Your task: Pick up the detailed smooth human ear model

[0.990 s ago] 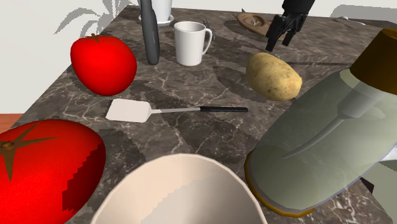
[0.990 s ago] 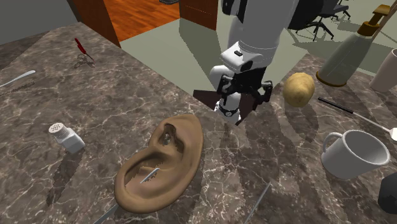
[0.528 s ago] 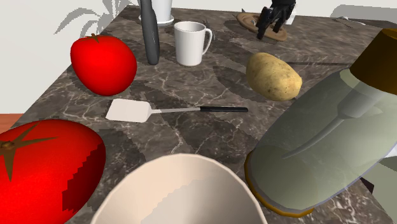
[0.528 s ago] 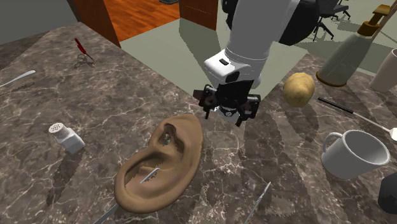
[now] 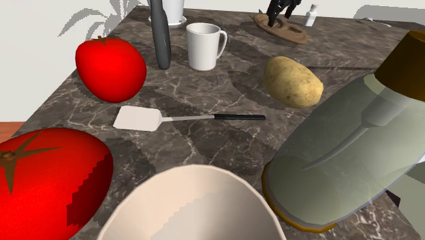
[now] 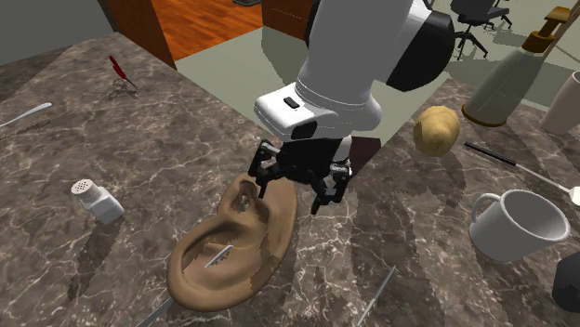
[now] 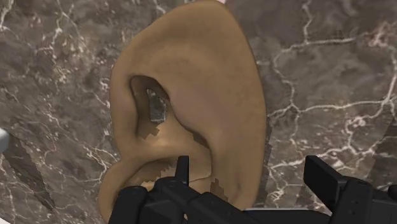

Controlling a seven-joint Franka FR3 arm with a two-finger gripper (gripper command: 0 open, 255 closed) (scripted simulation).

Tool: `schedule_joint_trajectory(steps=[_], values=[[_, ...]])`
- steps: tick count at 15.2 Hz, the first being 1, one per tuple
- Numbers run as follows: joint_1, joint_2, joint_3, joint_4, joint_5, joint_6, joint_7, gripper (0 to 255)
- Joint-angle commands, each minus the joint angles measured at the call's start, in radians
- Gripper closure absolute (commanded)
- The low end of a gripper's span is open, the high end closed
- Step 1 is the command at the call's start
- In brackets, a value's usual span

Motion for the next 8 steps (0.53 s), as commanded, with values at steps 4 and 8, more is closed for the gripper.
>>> schedule_joint_trajectory(steps=[4, 8], values=[[-0.008, 0.025, -0.009, -0.016, -0.022, 0.064, -0.003, 0], [-0.009, 0.018, -0.011, -0.076, -0.027, 0.115, 0.008, 0]])
